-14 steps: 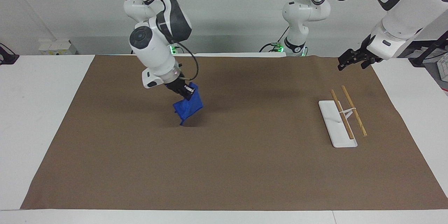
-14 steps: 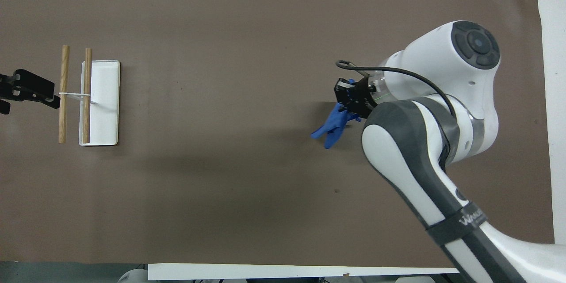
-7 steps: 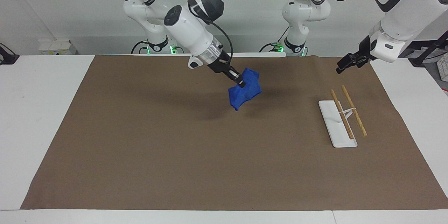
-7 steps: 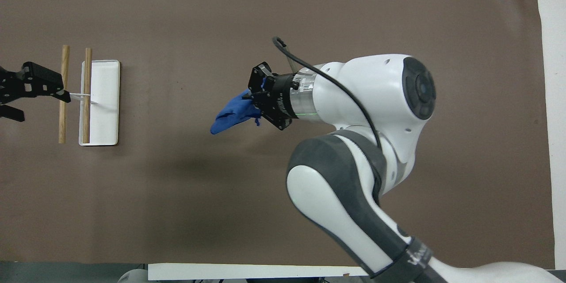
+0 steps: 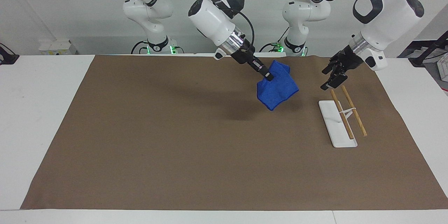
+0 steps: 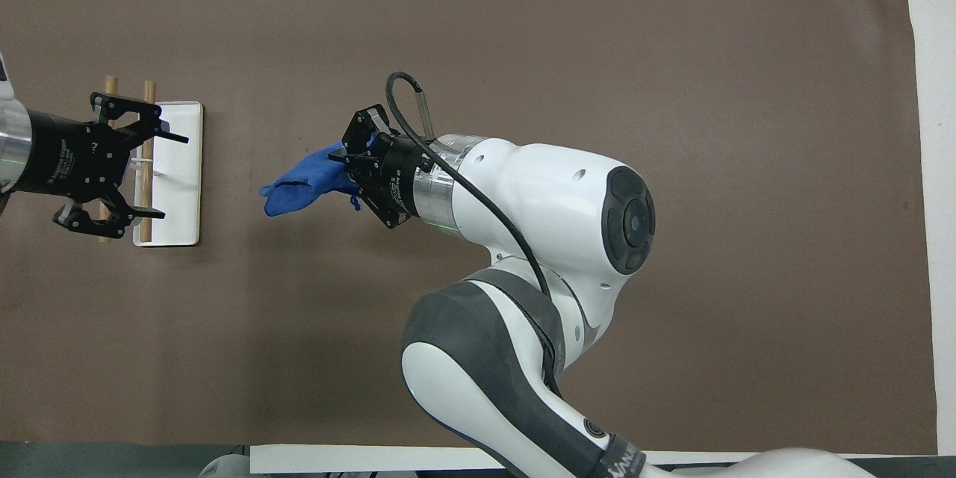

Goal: Right arm passes towel to left arm to hang
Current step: 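Grasp the towel with the left gripper while the right gripper holds it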

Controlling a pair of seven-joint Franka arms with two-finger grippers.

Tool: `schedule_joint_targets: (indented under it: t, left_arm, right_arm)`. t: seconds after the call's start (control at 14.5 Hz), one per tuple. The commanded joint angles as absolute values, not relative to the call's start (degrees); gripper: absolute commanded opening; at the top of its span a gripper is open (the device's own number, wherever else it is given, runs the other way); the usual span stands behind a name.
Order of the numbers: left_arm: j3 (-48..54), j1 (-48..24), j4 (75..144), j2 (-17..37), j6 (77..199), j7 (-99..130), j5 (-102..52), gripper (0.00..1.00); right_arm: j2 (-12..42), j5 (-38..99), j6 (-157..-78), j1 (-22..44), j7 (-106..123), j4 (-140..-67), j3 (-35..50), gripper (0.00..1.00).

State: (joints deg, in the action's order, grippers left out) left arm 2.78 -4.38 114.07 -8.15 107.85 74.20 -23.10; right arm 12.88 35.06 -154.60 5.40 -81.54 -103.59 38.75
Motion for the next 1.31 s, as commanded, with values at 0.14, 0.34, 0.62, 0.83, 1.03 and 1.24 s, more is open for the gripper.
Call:
schedule_joint_targets:
  t: [0.14,0.34,0.62,0.83,1.03,1.24]
  left_arm:
    - [2.64,-8.69,119.18,-10.81,116.18,91.83,-27.07,1.00]
    - [2.64,-12.04,120.93,-10.90,118.56,97.20,-27.51,1.00]
    - [2.90,-15.55,124.27,-11.69,120.66,99.22,-27.51,1.00]
    - [2.90,-16.26,124.89,-11.34,125.24,103.17,-27.60,0.97]
    - [2.90,-16.18,124.80,-11.08,127.43,103.80,-28.47,0.80]
    - [2.90,-15.47,124.54,-10.55,129.28,103.36,-29.36,0.43]
  right_arm:
    - [13.89,36.21,-154.95,4.83,-81.39,-102.48,39.55,0.00]
    - [13.89,36.21,-155.04,4.83,-81.47,-102.39,40.34,0.00]
    - [13.89,36.21,-155.04,4.83,-81.47,-102.31,40.43,0.00]
    - [13.97,36.21,-154.95,4.83,-81.47,-101.95,40.34,0.00]
    - [13.97,36.30,-154.86,4.83,-81.47,-101.95,40.34,0.00]
    - [13.97,36.21,-154.78,4.83,-81.47,-101.95,40.34,0.00]
